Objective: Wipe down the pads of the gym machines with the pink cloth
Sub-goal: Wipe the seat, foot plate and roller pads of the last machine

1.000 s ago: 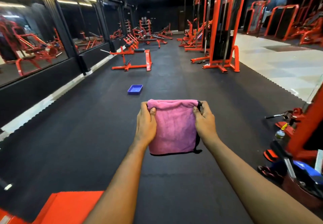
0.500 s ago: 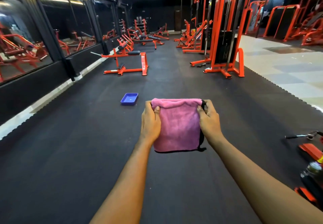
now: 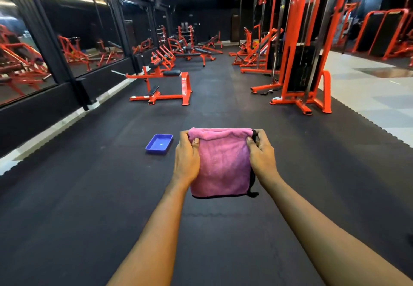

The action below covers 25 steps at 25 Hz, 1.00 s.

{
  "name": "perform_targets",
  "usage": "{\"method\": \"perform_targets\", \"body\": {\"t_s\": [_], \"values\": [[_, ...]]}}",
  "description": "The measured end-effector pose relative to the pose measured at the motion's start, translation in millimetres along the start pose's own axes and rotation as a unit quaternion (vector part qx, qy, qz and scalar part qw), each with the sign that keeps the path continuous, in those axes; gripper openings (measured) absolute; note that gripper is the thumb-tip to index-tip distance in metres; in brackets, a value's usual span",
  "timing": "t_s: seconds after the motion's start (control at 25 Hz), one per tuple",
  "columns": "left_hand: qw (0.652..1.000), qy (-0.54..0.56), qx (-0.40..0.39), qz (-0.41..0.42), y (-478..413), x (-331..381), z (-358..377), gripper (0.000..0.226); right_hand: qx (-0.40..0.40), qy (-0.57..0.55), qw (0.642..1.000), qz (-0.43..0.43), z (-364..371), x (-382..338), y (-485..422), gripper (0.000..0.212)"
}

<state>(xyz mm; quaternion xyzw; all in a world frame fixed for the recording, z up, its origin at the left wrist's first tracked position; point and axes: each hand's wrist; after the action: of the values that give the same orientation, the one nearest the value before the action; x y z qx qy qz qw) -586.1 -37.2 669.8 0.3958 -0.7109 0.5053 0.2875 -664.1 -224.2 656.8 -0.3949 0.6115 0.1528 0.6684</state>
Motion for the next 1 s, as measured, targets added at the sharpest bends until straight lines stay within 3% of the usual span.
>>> {"method": "perform_targets", "body": {"t_s": [0.24, 1.0], "values": [[0.999, -0.02, 0.036, -0.028, -162, -79, 76, 0.012, -0.031, 0.0, 1.0, 0.005, 72, 62, -180, 0.008], [0.997, -0.039, 0.049, -0.053, -695, -360, 257, 0.01, -0.087, -0.012, 0.996, 0.009, 365, 272, -724, 0.008]]}}
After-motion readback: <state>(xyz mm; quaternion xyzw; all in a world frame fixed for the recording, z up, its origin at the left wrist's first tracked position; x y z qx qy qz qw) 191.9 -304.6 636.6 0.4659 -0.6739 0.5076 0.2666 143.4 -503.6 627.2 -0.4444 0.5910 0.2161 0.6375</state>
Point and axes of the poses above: each hand's wrist, its own y-axis away from the middle knuckle, its own z-axis out of the palm, x = y × z, and after that the axes turned 2 degrees about x, right-handed
